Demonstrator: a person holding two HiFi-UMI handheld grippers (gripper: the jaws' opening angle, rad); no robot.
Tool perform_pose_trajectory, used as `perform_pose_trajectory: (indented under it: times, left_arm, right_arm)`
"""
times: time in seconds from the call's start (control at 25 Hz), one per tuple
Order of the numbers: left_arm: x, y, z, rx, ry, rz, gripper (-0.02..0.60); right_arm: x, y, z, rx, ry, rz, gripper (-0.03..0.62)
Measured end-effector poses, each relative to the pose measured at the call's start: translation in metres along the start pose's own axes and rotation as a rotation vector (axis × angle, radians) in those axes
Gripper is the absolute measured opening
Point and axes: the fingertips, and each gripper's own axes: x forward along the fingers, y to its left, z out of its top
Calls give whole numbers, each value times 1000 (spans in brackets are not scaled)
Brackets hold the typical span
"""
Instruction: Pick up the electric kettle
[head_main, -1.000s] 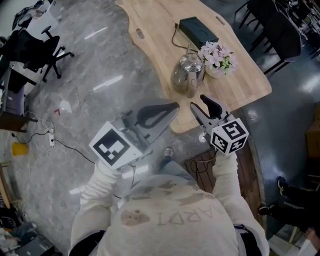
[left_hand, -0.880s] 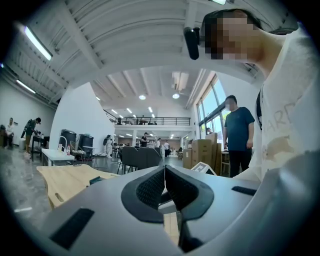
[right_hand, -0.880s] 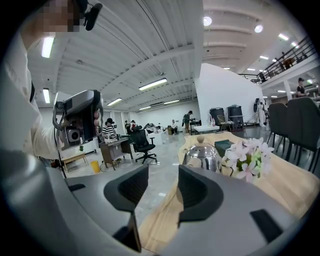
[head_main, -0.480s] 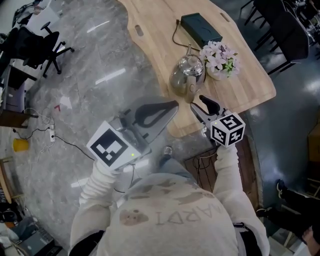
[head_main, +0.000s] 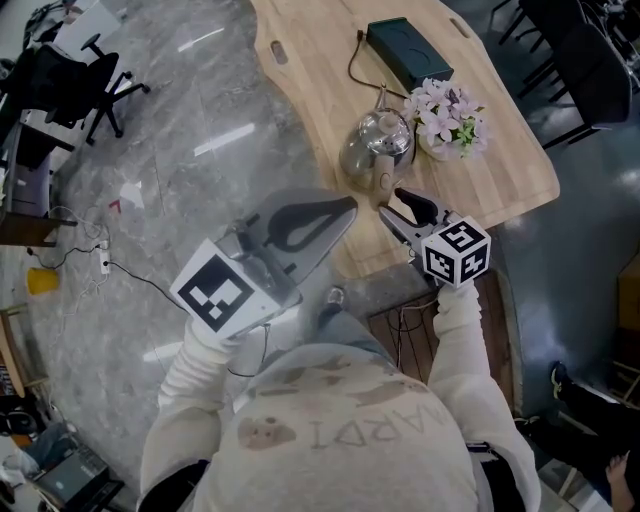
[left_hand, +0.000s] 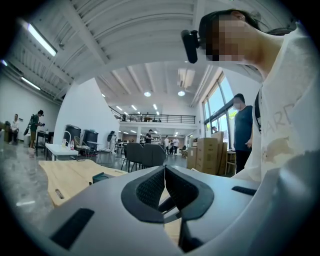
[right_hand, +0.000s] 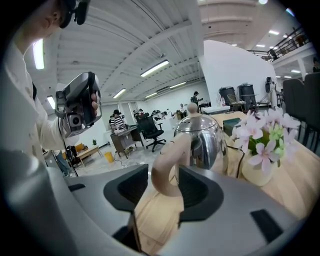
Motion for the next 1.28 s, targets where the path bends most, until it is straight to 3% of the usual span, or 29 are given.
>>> perform_pose_trajectory:
  times: [0.76, 1.28]
  left_arm:
    - [7, 28, -8, -27, 8, 37, 14]
    - [6, 36, -12, -30, 16, 50, 14]
  right_arm:
    - [32, 5, 0, -1, 45, 163, 179]
    - [52, 15, -1, -15, 43, 213, 179]
